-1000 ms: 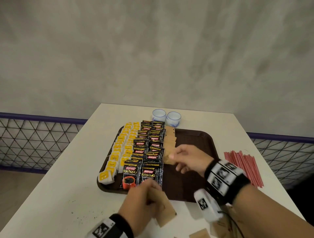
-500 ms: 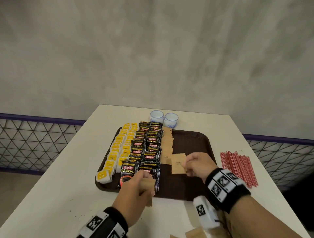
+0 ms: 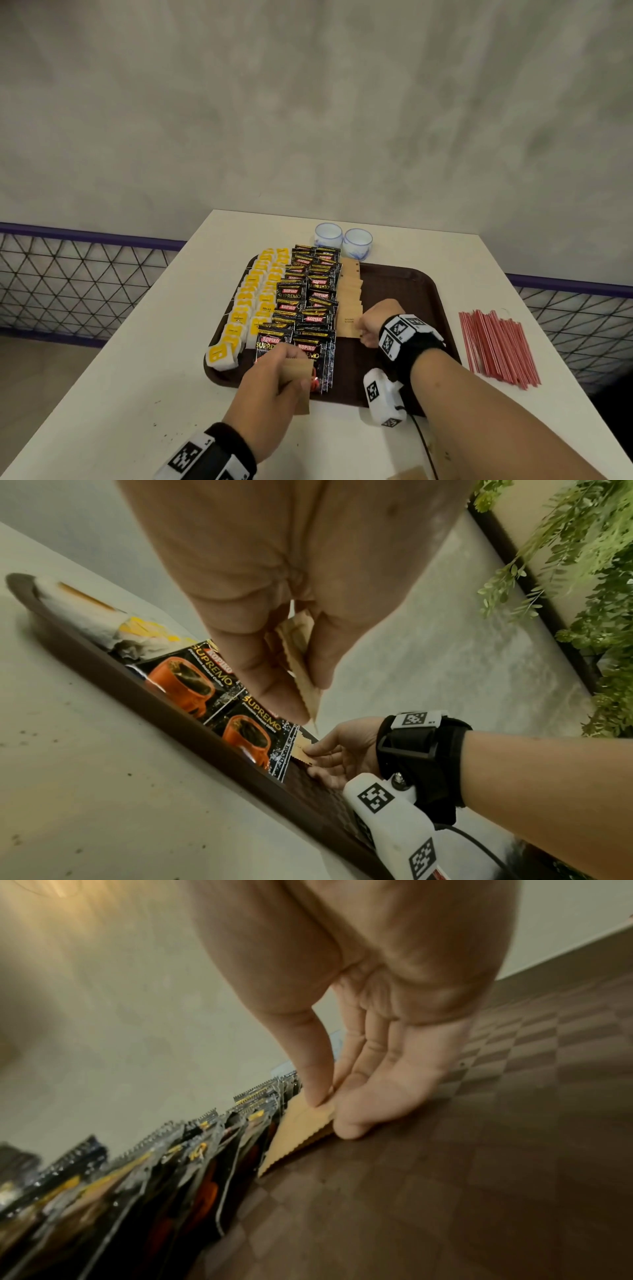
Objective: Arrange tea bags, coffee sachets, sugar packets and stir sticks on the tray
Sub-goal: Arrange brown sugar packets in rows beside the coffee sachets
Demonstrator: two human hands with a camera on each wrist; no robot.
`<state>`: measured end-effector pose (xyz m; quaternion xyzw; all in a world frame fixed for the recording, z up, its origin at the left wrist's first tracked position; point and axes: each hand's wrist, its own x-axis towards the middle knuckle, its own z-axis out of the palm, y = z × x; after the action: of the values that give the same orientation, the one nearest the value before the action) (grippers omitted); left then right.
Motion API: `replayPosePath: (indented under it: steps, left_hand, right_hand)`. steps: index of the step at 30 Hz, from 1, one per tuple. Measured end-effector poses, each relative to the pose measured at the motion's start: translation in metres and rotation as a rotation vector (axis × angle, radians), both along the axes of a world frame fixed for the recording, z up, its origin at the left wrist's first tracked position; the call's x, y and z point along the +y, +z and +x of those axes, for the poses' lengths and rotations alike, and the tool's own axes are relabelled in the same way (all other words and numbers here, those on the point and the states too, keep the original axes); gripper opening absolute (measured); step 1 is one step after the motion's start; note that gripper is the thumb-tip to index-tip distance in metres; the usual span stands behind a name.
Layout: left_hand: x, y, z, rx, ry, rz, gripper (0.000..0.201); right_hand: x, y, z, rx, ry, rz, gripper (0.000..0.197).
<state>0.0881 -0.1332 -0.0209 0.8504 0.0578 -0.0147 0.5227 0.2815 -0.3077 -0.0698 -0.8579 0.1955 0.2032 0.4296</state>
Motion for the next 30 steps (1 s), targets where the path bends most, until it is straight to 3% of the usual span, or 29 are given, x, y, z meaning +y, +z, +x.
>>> replayPosePath:
  steps: [10,12,16,17,19,21,24,26,27,30]
  left_hand:
    - [-0.006,0.002,0.015,-0.043,0.054,0.024,0.016]
    - [-0.006,0.004,0.019,-0.06,0.055,0.015,0.017]
    - [-0.013,0.009,0.026,-0.111,0.003,-0.057,0.016]
    - [-0.016,0.011,0.027,-0.128,-0.006,-0.075,0.015]
    - [-0.022,0.014,0.028,-0.139,-0.045,-0.116,0.015]
    - [-0.029,0.015,0.022,-0.139,-0.062,-0.136,0.018]
    - [-0.037,-0.002,0.015,-0.02,-0.105,0.014,0.039]
    - [-0.045,-0.017,0.013,0.216,-0.281,0.22,0.048]
    - [-0.049,-0.026,0.013,0.25,-0.393,0.315,0.046]
    - [-0.059,-0.053,-0.003,0.073,-0.631,0.538,0.057]
  right_hand:
    - [0.003,0.022,-0.009,-0.063,0.202,-0.306,0.021]
    - [0.0,0.038,-0.023,-0.114,0.26,-0.156,0.016]
    - [-0.008,0.078,-0.078,-0.092,0.524,0.428,0.01]
    - [-0.012,0.08,-0.089,-0.092,0.589,0.489,0.016]
    - [-0.02,0.079,-0.105,-0.131,0.67,0.429,0.02]
    - [-0.03,0.074,-0.107,-0.176,0.638,0.307,0.02]
    - [-0.048,0.062,-0.086,-0.262,0.344,0.195,0.021]
    - [-0.052,0.051,-0.067,-0.266,0.18,0.147,0.022]
    - [-0.05,0.046,-0.06,-0.237,0.14,0.139,0.025]
    - [-0.029,0.033,-0.046,-0.105,0.104,0.183,0.03]
